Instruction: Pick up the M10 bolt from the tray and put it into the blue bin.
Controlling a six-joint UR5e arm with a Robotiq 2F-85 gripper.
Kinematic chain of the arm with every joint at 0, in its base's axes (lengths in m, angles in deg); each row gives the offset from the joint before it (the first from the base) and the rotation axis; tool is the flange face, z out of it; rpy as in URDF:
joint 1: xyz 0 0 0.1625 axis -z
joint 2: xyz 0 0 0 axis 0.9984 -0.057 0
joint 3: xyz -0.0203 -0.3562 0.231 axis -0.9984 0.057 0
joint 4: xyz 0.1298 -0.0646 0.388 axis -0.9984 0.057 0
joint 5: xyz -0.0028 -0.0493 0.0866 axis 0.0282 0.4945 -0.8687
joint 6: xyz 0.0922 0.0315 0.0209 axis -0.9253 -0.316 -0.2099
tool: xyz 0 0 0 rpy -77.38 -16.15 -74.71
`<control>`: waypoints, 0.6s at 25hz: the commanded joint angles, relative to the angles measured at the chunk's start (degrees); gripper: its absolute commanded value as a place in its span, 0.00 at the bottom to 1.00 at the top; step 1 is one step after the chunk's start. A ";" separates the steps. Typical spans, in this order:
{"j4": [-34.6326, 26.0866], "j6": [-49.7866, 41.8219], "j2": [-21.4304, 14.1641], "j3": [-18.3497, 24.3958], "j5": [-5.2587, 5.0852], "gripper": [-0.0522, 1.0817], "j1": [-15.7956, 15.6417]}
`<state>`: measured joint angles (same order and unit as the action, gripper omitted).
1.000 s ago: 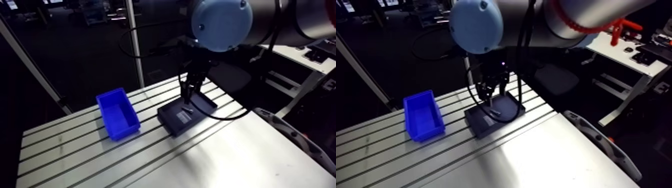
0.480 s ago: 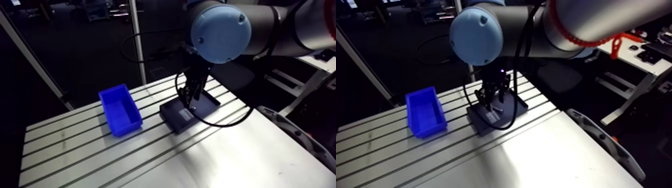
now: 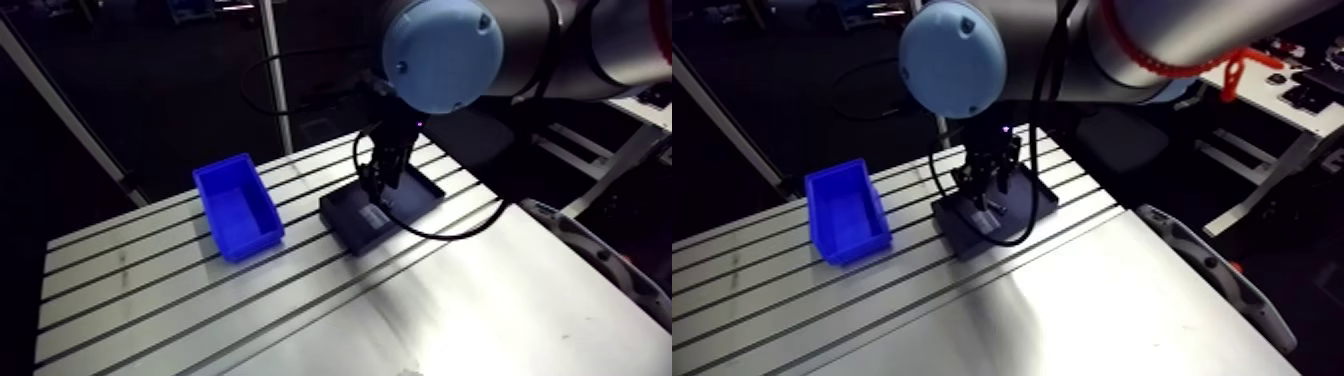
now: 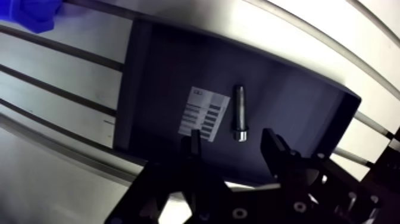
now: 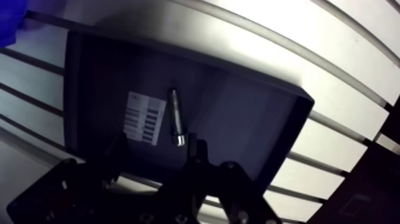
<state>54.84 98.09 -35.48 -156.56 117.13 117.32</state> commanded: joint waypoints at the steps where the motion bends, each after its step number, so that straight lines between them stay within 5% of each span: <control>1: 0.01 0.33 1.75 1.11 0.01 0.41 -0.09; 15: -0.07 2.00 2.45 1.55 0.01 0.47 -0.09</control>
<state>54.79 99.86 -33.26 -154.96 117.14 117.24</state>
